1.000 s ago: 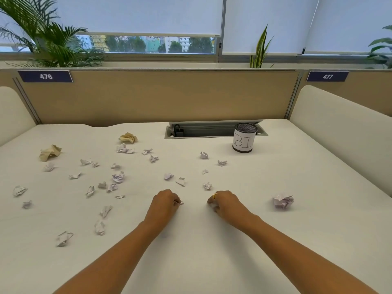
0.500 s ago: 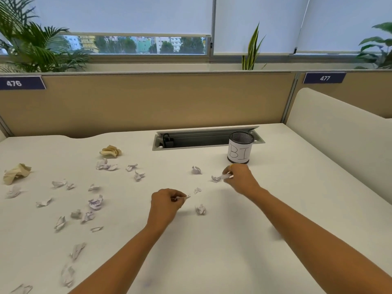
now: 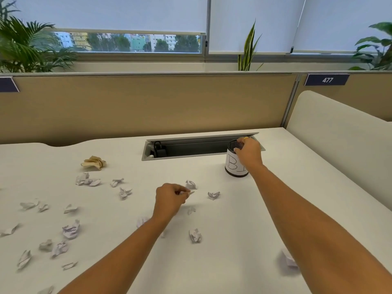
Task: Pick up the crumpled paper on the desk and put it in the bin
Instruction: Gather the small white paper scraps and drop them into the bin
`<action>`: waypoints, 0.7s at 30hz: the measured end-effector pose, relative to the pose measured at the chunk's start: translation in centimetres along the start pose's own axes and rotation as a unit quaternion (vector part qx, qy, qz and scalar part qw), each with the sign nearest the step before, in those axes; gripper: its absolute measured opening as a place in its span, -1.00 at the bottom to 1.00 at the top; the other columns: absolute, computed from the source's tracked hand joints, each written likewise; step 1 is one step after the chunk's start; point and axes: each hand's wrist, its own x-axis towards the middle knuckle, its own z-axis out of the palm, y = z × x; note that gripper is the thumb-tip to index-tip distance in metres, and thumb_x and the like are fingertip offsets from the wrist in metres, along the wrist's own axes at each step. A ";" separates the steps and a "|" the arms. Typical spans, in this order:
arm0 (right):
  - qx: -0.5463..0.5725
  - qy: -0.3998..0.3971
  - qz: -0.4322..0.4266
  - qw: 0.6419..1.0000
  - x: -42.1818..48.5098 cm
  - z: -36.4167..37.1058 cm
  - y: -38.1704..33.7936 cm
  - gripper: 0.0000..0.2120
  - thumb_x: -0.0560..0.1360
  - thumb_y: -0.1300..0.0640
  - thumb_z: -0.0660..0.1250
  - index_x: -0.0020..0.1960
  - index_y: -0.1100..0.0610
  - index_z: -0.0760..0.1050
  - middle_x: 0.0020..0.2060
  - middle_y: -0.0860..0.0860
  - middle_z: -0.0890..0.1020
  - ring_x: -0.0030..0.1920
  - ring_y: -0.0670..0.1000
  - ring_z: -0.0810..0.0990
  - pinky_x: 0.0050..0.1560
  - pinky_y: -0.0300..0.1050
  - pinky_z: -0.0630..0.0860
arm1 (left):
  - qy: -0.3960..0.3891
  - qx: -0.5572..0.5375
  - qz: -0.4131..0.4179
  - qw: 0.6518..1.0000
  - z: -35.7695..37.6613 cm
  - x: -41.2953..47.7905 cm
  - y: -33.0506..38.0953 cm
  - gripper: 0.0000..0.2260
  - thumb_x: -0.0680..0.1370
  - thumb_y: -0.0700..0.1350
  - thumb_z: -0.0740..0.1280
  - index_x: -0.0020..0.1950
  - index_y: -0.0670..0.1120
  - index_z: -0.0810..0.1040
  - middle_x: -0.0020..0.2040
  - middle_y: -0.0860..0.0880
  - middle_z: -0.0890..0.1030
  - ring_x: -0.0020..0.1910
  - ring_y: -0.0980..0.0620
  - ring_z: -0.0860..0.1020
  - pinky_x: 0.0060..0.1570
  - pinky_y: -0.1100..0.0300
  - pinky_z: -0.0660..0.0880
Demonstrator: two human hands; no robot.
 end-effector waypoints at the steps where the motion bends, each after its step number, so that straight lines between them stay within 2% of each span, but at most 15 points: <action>1: 0.009 0.009 -0.001 1.000 -0.1 0.1 0.1 -0.67 0.51 0.33 0.29 0.27 0.29 0.45 0.22 0.21 0.54 0.23 0.16 0.51 0.27 -0.08 0.43 | -0.006 -0.003 0.004 1.000 0.3 0.6 0.5 -0.86 0.45 -0.24 0.39 -0.02 -0.23 0.65 -0.18 -0.12 0.64 -0.31 0.00 0.59 -0.16 0.22 0.54; 3: 0.024 0.039 -0.013 0.999 -0.5 -0.1 0.3 -0.70 0.52 0.32 0.27 0.25 0.29 0.47 0.21 0.19 0.55 0.23 0.14 0.52 0.27 -0.10 0.42 | -0.018 -0.015 0.009 1.000 1.0 1.9 1.9 -0.84 0.47 -0.25 0.36 0.02 -0.24 0.64 -0.14 -0.08 0.61 -0.31 0.06 0.56 -0.22 0.34 0.49; 5: 0.036 0.073 -0.038 0.996 -1.4 -0.3 0.8 -0.76 0.53 0.31 0.26 0.18 0.28 0.52 0.16 0.19 0.58 0.18 0.14 0.55 0.20 -0.14 0.45 | -0.026 -0.029 0.008 0.999 1.8 3.2 3.4 -0.82 0.48 -0.24 0.36 0.05 -0.24 0.62 -0.11 -0.10 0.60 -0.27 0.03 0.56 -0.21 0.34 0.49; 7: 0.036 0.097 -0.065 0.993 -2.7 -0.2 1.5 -0.80 0.53 0.30 0.25 0.11 0.27 0.56 0.09 0.19 0.62 0.11 0.15 0.58 0.08 -0.21 0.45 | -0.029 -0.042 0.007 0.999 2.8 4.6 5.0 -0.81 0.47 -0.23 0.37 0.05 -0.25 0.62 -0.08 -0.14 0.62 -0.25 0.02 0.56 -0.13 0.25 0.54; 9: 0.028 0.106 -0.078 0.991 -4.2 0.4 2.5 -0.82 0.51 0.28 0.27 0.08 0.26 0.57 0.05 0.19 0.63 0.06 0.16 0.60 0.05 -0.14 0.50 | -0.032 -0.050 0.016 0.998 3.8 5.9 6.5 -0.83 0.46 -0.24 0.38 0.02 -0.26 0.63 -0.06 -0.19 0.64 -0.30 0.03 0.55 0.00 0.14 0.57; 11: 0.004 0.087 -0.070 0.994 -5.6 1.2 3.4 -0.82 0.50 0.25 0.29 0.07 0.21 0.58 0.05 0.16 0.64 0.06 0.15 0.60 0.06 -0.04 0.54 | -0.035 -0.046 0.029 0.998 4.8 7.0 8.0 -0.85 0.45 -0.24 0.39 -0.01 -0.25 0.64 -0.11 -0.19 0.63 -0.37 0.10 0.52 -0.01 0.11 0.58; 15: -0.081 -0.045 -0.064 0.994 -7.5 2.8 5.0 -0.78 0.52 0.19 0.24 0.13 0.14 0.54 0.13 0.06 0.59 0.19 0.08 0.51 0.14 -0.05 0.45 | -0.056 -0.030 0.047 0.997 7.0 8.3 10.8 -0.87 0.44 -0.22 0.41 -0.05 -0.23 0.65 -0.15 -0.18 0.63 -0.38 0.07 0.53 0.00 0.09 0.60; 18: -0.118 -0.089 -0.060 0.987 -8.3 4.2 6.5 -0.77 0.53 0.17 0.21 0.15 0.17 0.51 0.16 0.05 0.57 0.20 0.08 0.49 0.17 -0.06 0.41 | -0.068 -0.007 0.051 0.996 8.4 8.9 12.1 -0.83 0.43 -0.19 0.43 -0.03 -0.23 0.65 -0.05 -0.20 0.67 -0.13 -0.10 0.63 0.08 0.02 0.58; 21: -0.136 -0.058 -0.102 0.984 -9.0 5.3 7.4 -0.85 0.46 0.24 0.29 0.00 0.23 0.56 -0.03 0.11 0.64 0.01 0.16 0.58 0.00 0.01 0.49 | -0.073 0.016 0.052 0.996 9.7 9.7 12.9 -0.81 0.44 -0.17 0.42 0.00 -0.23 0.65 0.01 -0.21 0.66 0.01 -0.13 0.62 0.11 0.01 0.57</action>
